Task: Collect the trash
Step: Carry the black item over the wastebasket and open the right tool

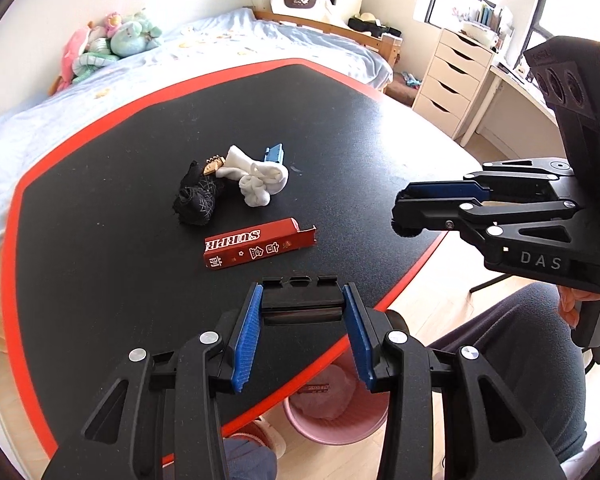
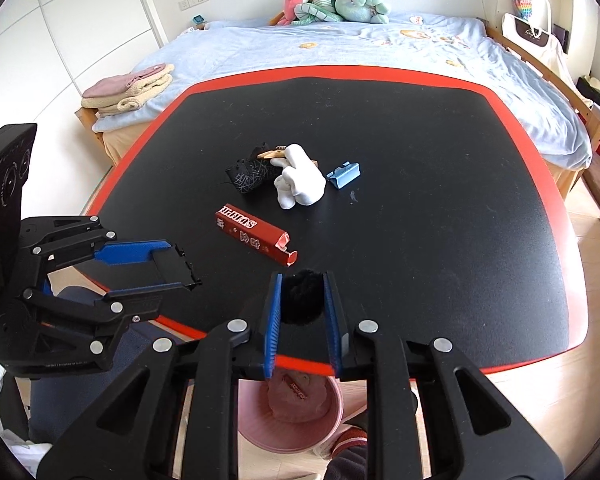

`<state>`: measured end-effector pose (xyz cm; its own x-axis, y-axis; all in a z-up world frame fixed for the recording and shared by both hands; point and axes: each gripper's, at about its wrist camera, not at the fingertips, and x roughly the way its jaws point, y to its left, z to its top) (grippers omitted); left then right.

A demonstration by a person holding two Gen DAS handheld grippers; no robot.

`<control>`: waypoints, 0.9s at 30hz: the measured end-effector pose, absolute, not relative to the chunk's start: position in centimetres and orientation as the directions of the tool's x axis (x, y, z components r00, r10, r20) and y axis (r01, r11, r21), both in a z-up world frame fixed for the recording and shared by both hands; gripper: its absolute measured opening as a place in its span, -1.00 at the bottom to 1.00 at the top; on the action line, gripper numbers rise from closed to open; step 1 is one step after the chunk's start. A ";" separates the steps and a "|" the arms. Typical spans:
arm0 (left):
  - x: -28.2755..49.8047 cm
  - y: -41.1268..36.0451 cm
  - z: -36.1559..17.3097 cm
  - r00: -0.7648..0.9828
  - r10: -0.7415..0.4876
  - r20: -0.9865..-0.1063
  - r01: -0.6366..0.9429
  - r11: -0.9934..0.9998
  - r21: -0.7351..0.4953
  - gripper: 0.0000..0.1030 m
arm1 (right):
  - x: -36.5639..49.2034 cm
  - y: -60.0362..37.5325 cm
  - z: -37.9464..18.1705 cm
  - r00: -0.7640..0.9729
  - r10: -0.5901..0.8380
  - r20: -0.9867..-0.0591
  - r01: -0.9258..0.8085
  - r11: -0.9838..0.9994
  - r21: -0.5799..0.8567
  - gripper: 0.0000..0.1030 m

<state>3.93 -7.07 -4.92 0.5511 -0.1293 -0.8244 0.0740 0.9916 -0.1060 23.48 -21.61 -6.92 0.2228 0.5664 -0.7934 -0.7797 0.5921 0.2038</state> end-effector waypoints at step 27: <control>-3.7 -11.7 -4.6 0.537 -0.199 -0.820 0.172 0.977 -0.124 -0.22 | 12.8 -28.4 -6.1 0.206 0.572 -0.794 -0.790 0.576 0.210 -0.61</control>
